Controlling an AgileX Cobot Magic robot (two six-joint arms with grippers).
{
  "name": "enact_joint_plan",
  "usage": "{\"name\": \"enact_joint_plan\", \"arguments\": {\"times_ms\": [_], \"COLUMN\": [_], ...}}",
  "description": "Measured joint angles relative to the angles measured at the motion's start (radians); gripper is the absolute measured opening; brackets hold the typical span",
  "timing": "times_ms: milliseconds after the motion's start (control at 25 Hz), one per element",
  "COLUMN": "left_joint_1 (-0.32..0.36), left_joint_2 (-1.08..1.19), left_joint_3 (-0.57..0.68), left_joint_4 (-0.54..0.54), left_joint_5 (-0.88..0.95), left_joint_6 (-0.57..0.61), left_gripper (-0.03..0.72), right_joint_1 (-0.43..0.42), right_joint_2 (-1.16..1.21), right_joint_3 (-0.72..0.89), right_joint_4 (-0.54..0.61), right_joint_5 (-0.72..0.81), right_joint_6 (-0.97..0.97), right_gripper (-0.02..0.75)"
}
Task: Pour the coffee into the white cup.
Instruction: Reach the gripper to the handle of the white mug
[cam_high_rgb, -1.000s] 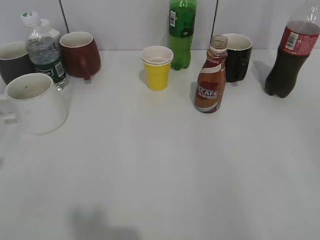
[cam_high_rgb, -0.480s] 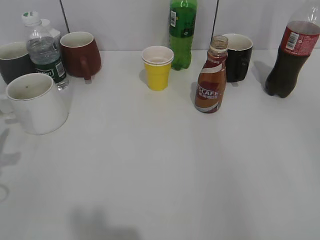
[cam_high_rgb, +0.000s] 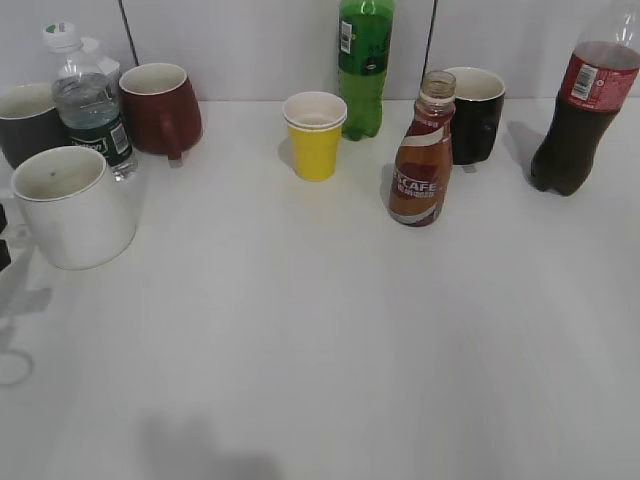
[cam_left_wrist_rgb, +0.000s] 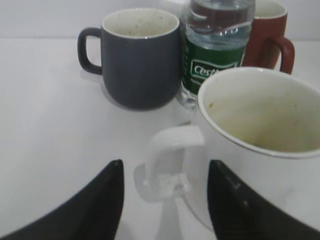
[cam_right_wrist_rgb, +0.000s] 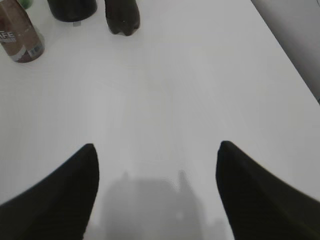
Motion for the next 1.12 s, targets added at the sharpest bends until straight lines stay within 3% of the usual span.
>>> {"name": "enact_joint_plan", "arguments": {"times_ms": [200,560,1120], "left_joint_1": [0.000,0.014,0.041], "left_joint_2": [0.088,0.151,0.251], "left_joint_3": [-0.001,-0.002,-0.081], "left_joint_4": [0.000,-0.047,0.006], "left_joint_5": [-0.102,-0.141,-0.196], "left_joint_6": [0.000,0.000,-0.008], "left_gripper": [0.445,0.445,0.445], "right_joint_1": [0.000,0.000,0.000], "right_joint_2": [0.000,0.000,0.000], "right_joint_3": [0.000,0.000,0.000], "right_joint_4": [0.000,0.000,0.000], "right_joint_5": [0.000,0.000,0.000], "right_joint_6": [0.000,0.000,0.000], "right_gripper": [0.570,0.570,0.570]}}
